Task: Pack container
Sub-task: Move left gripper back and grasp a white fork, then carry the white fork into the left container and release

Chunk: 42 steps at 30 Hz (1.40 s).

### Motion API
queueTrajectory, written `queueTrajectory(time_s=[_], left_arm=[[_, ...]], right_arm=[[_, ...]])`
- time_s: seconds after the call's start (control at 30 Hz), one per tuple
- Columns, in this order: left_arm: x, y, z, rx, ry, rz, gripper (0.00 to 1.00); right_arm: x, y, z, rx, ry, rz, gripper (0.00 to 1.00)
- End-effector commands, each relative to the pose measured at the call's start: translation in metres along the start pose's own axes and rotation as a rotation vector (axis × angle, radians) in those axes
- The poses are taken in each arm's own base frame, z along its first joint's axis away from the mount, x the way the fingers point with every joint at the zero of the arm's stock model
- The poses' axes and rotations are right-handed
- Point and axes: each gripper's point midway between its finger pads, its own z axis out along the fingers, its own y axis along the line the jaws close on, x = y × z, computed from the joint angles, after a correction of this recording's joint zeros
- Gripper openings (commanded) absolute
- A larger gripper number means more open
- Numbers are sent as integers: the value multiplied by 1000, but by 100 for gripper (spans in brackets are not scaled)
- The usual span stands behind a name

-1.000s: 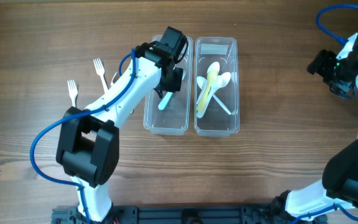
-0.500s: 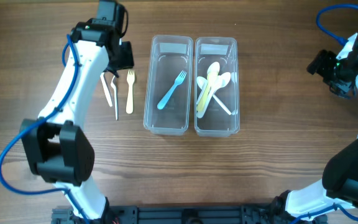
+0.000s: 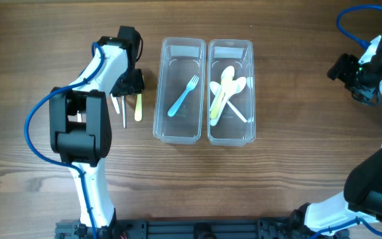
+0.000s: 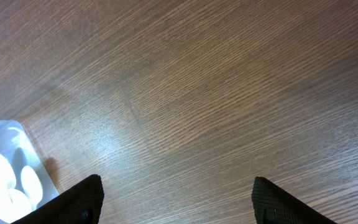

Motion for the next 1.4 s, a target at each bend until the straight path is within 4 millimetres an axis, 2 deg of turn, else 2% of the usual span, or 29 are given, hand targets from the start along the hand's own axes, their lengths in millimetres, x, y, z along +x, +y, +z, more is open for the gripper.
queueTrajectory(time_s=[0.0, 0.17, 0.3, 0.43, 0.57, 0.63, 0.73, 0.83, 0.9, 0.93, 1.0, 1.07, 1.13, 1.23, 1.37], left_arm=[[-2, 8, 3, -35, -11, -39, 39], [9, 9, 24, -41, 3, -36, 38], [17, 15, 34, -50, 20, -42, 32], [16, 21, 36, -52, 24, -55, 16], [17, 22, 34, -54, 29, -44, 6], [15, 24, 21, -54, 29, -11, 4], [4, 29, -22, -42, -11, -6, 4], [-14, 24, -92, 13, -143, -12, 4], [-18, 10, -142, 82, -260, 5, 4], [-15, 1, -159, 119, -295, 19, 4], [-5, -20, -177, 188, -316, 50, 4], [8, -44, -187, 245, -314, 74, 4], [16, -65, -189, 259, -318, 114, 6], [24, -100, -178, 267, -309, 188, 9], [26, -130, -137, 239, -251, 236, 8]], right_arm=[[3, 2, 4, -6, 16, -19, 77], [5, 1, 4, -5, 22, -20, 77], [5, 1, 4, -5, 23, -20, 77], [5, 1, 4, -5, 24, -20, 77], [5, 1, 4, -4, 26, -19, 77], [5, 1, 4, -4, 26, -20, 77], [5, 1, 4, -4, 25, -20, 77], [5, 1, 4, -5, 26, -19, 77], [5, 1, 4, -5, 25, -19, 77], [5, 1, 4, -5, 25, -19, 76], [5, 1, 4, -5, 25, -18, 77], [5, 1, 4, -5, 24, -19, 77], [5, 1, 4, -5, 23, -20, 77], [5, 1, 4, -5, 22, -20, 77], [4, 1, 4, -6, 22, -20, 77]])
